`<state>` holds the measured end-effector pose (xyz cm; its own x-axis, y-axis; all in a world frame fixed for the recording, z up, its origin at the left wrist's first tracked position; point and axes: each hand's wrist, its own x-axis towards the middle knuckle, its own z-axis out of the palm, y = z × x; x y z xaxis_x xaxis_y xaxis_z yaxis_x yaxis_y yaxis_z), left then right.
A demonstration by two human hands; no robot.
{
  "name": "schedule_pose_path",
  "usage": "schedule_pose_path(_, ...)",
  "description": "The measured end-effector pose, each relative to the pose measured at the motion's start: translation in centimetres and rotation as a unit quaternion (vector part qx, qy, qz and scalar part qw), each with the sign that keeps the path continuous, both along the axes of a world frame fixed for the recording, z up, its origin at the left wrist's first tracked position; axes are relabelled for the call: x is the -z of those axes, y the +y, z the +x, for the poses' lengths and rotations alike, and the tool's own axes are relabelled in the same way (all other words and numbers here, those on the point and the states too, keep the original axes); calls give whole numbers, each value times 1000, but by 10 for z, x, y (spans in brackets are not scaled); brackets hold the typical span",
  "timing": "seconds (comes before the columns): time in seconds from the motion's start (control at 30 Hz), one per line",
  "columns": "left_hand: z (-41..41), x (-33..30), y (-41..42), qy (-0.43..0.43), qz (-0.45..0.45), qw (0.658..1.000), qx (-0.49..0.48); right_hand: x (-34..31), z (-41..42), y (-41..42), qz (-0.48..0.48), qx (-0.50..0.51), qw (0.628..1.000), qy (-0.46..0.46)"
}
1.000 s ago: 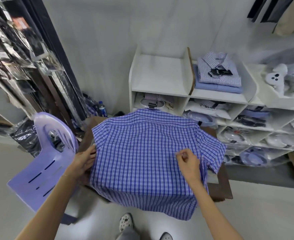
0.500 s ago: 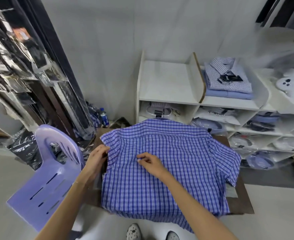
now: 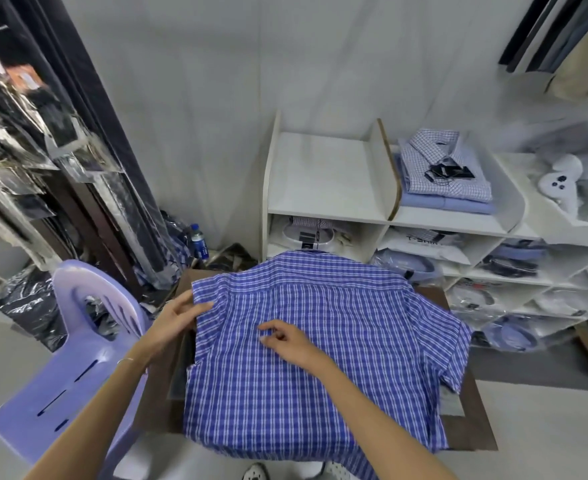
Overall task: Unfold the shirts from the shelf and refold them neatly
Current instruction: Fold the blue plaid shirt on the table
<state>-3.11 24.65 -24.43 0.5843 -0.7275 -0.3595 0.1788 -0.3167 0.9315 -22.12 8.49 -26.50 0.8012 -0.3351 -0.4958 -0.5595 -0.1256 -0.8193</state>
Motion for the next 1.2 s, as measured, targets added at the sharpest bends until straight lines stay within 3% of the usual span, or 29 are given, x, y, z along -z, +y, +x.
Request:
schedule_pose_path(0.23, 17, 3, 7, -215, 80, 972, 45, 2, 1, -5, 13, 2, 1000, -1)
schedule_pose_path(0.47, 22, -4, 6, -260, 148, 954, 30, 6, 3, -7, 9, 2, 1000, 1)
schedule_pose_path(0.7, 28, -19, -13, -274, 177, 945, -38, -7, 15, -4, 19, 23, 999, -13)
schedule_pose_path(0.9, -5, -35, -48, -230, 146, 961, 40, -9, 16, -11, 131, 125, 983, 14)
schedule_pose_path(1.03, -51, -51, -59, -4, 81, 990, 113, -10, 15, -18, 205, 134, 969, 11)
schedule_pose_path(1.1, -60, -49, -52, -1, 65, 995, 72, -1, 20, -23, 207, 132, 969, 23)
schedule_pose_path(1.2, -65, -30, -22, -79, 39, 989, -119, 2, 24, -26, 219, 134, 965, 48)
